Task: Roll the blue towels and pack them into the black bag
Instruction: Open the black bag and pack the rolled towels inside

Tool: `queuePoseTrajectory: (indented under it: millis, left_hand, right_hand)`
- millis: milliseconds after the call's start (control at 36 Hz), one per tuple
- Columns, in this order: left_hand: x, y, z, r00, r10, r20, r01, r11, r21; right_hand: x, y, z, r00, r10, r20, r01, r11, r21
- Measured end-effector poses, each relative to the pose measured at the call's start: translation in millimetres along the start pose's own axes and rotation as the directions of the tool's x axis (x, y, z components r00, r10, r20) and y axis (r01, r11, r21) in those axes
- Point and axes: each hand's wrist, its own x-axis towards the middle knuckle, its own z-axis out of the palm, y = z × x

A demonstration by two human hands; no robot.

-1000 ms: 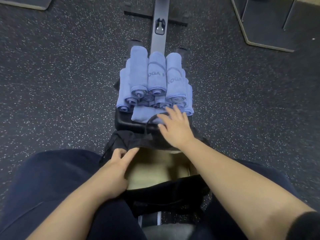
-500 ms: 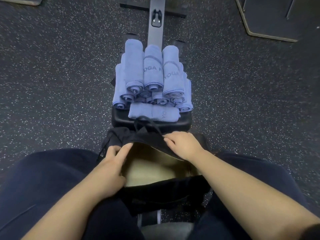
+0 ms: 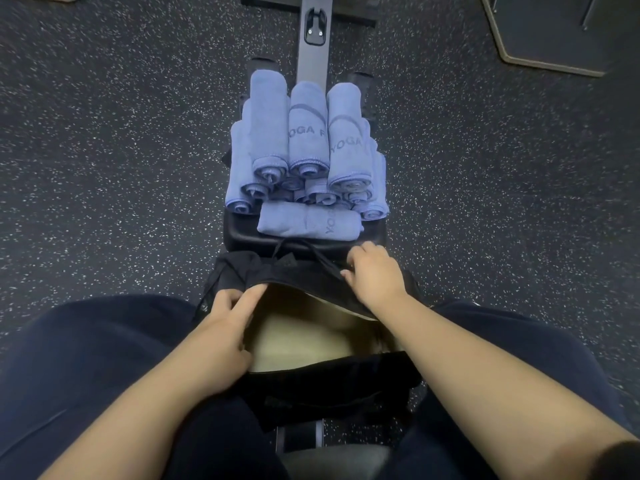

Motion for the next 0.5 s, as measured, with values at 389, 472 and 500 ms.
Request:
queuePoseTrajectory:
  millis: [389, 472, 500]
  left_hand:
    - [4.7, -1.1, 1.2, 1.0, 0.004, -0.003, -0.004, 1.0, -0.013]
    - [7.4, -0.6, 1.2, 1.0, -0.001, -0.027, 0.001, 0.999, -0.034]
    - [7.9, -0.6, 1.2, 0.999, -0.003, -0.032, 0.002, 0.999, -0.039]
  right_hand:
    - [30.7, -9.6, 2.2, 0.965, -0.244, -0.098, 0.241, 0.97, -0.041]
    - [39.0, -12.5, 2.0, 0.978, -0.208, -0.034, 0.203, 0.973, -0.105]
    - [41.5, -14.5, 0.9, 0.983, -0.182, -0.024, 0.178, 0.976, -0.124]
